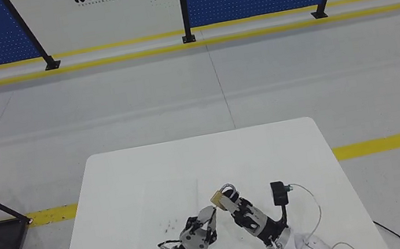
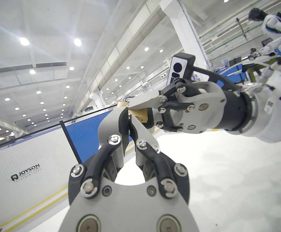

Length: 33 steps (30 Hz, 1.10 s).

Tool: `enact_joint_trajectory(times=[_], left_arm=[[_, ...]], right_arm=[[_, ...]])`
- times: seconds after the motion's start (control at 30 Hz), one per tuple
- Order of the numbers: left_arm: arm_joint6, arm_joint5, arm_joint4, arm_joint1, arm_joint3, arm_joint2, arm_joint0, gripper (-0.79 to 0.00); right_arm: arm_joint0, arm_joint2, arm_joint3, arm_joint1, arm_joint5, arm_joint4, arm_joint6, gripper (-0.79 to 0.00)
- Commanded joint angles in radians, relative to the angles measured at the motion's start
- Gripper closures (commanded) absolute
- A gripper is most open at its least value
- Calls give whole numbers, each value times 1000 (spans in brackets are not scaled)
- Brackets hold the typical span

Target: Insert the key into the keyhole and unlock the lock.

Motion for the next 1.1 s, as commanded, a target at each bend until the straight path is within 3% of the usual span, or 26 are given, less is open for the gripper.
enact_joint_trajectory(times=[0.0,0.43,0.77,0.8,0.83,0.87,1.0,1.07], left_arm=[[4,27,12,1,2,-2,-1,0],[-3,172,110,7,4,-13,-7,0],[11,164,97,13,-16,-22,5,0],[13,155,85,13,-19,-23,8,-102],[20,138,65,13,-26,-23,12,-493],[27,136,57,14,-32,-26,15,-785],[63,24,-26,19,-54,-32,41,-785],[64,-74,-82,25,-66,-41,60,-785]], right_arm=[[0,0,0,0,0,2,-1,0],[-3,2,-3,4,3,11,0,0],[-5,3,-8,6,5,13,2,0],[-6,3,-8,7,5,13,2,0],[-6,3,-9,7,6,12,1,0],[-5,5,-10,7,7,12,-1,0],[-2,18,-5,9,17,18,-13,0],[4,28,3,9,34,17,-26,0]])
